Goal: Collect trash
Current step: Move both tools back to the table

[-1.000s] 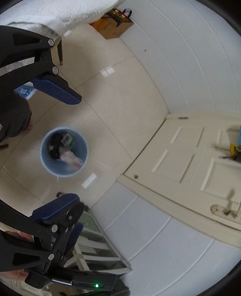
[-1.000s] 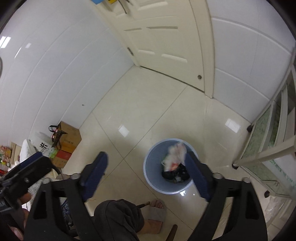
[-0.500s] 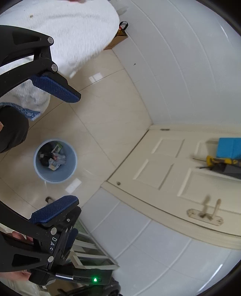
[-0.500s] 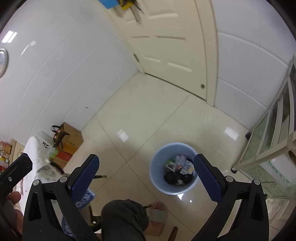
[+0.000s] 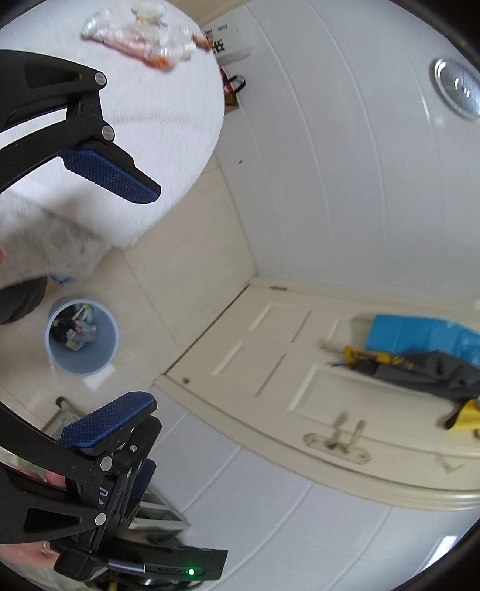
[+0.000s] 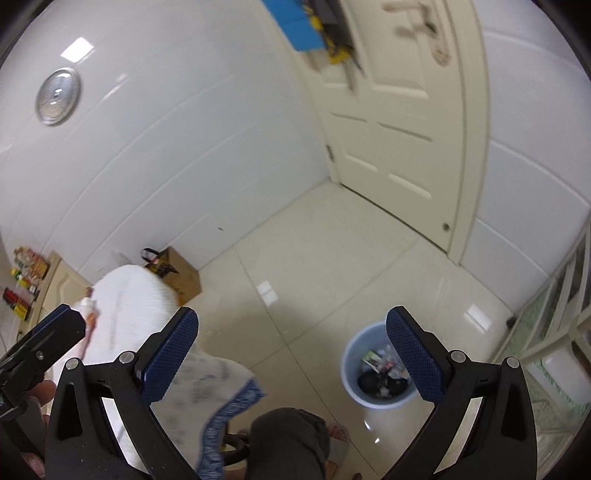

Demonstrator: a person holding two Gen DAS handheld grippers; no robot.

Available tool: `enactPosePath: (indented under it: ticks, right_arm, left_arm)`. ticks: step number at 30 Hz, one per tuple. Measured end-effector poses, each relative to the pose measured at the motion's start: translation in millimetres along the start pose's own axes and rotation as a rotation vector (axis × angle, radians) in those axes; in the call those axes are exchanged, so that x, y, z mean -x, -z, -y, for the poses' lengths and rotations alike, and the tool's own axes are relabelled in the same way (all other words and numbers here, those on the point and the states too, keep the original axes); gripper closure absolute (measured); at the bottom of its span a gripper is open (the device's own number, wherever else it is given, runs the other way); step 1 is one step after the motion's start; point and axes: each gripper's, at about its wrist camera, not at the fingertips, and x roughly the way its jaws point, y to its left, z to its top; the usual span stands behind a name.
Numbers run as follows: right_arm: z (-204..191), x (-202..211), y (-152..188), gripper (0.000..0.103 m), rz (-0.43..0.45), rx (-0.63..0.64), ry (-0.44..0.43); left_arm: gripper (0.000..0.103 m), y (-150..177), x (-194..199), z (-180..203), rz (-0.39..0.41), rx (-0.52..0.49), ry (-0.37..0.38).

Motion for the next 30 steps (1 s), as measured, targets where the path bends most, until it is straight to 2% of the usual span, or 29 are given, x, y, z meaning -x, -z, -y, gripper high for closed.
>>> enactPosePath:
  ticks: [8,19,22,30]
  right_arm:
    - [-89,19,2,0.0,0.041,0.147,-0.093]
    - [-206,33,33,0.0,0.077,0.342,-0.226]
    - [-226,27,40,0.0,0.071,0.37,-0.251]
    - [-256,-1,57,0.0,0.006,0.42,-0.278]
  left_arm:
    - [0.001,41,87,-55,0.11,0.08,-0.061]
    - [0.001,114,171,-115,0.22,0.166,-0.25]
    - [0.001,133,181,-126,0.219,0.193,-0.288]
    - [0.001,155,159,-157,0.139,0.248,-0.342]
